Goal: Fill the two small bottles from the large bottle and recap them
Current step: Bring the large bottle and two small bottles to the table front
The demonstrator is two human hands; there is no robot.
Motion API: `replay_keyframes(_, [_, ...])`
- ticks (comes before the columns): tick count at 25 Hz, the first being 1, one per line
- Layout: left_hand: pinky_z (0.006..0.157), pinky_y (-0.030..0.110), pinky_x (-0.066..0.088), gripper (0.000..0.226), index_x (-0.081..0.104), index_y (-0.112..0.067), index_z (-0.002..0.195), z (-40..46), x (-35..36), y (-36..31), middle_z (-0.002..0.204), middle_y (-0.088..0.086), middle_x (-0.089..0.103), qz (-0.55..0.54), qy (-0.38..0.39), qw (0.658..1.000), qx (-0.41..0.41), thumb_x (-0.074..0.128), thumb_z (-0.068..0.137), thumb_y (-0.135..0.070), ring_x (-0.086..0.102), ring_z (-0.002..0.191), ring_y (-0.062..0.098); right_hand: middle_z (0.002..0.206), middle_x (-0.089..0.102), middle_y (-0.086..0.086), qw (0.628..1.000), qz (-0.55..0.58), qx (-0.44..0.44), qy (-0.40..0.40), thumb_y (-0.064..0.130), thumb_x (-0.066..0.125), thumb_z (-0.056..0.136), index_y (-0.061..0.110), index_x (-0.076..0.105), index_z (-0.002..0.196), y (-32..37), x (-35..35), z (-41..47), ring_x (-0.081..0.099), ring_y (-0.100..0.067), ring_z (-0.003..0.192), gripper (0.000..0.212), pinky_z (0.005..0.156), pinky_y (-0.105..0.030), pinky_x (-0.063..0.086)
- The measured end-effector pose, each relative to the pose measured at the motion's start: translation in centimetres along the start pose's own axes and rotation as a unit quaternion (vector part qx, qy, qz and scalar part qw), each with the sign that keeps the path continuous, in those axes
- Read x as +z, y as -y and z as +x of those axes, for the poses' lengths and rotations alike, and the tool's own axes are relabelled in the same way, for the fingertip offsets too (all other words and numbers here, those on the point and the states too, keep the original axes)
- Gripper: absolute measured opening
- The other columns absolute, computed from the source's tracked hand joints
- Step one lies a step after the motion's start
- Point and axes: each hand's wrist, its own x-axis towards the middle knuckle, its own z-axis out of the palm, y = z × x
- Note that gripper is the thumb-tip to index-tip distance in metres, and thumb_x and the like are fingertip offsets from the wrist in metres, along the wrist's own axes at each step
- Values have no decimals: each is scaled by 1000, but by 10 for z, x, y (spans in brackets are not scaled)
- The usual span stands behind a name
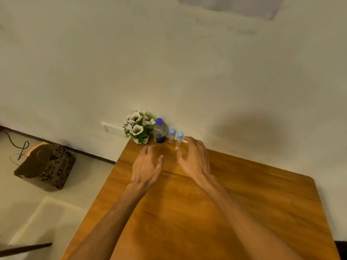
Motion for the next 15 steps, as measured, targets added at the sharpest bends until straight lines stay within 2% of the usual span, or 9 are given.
replay_keyframes(3, [93, 37, 53, 50, 52, -7, 143, 29, 41, 28, 143, 15, 59, -36, -38, 998, 17, 61, 102, -33, 65, 112, 28, 125, 73, -4, 999, 17, -9, -32, 39, 74, 95, 15, 65, 134, -9, 54, 28, 63, -22, 117, 47, 95, -30, 48])
replay_keyframes(7, [89, 30, 47, 44, 55, -8, 138, 65, 85, 55, 134, 14, 64, -56, -77, 995, 33, 63, 100, -30, 64, 110, 24, 127, 72, -7, 995, -15, -57, -76, 52, 77, 88, 13, 65, 133, -13, 105, 74, 62, -25, 118, 61, 101, -36, 44])
replay_keyframes(11, [88, 33, 53, 54, 49, -5, 143, 84, 96, 61, 128, 14, 64, -52, -89, 994, 37, 63, 97, -27, 62, 103, 22, 126, 70, -5, 995, -64, -50, -64, 66, 72, 86, 15, 63, 133, 1, 118, 105, 60, -25, 120, 70, 104, -40, 40])
replay_keyframes(13, [87, 35, 55, 54, 48, -4, 142, 87, 136, 82, 126, 15, 63, -48, -130, 987, 80, 64, 94, -24, 61, 100, 21, 119, 70, -5, 984, -76, -70, -144, 68, 69, 87, 15, 64, 126, -18, 156, 107, 60, -25, 116, 66, 104, -42, 42])
replay_keyframes(15, [90, 37, 56, 57, 46, -5, 144, 105, 135, 85, 129, 15, 62, -61, -132, 987, 73, 65, 94, -24, 62, 104, 23, 116, 70, -6, 987, -79, -55, -132, 67, 69, 87, 14, 64, 123, -14, 158, 124, 60, -26, 115, 64, 105, -44, 43])
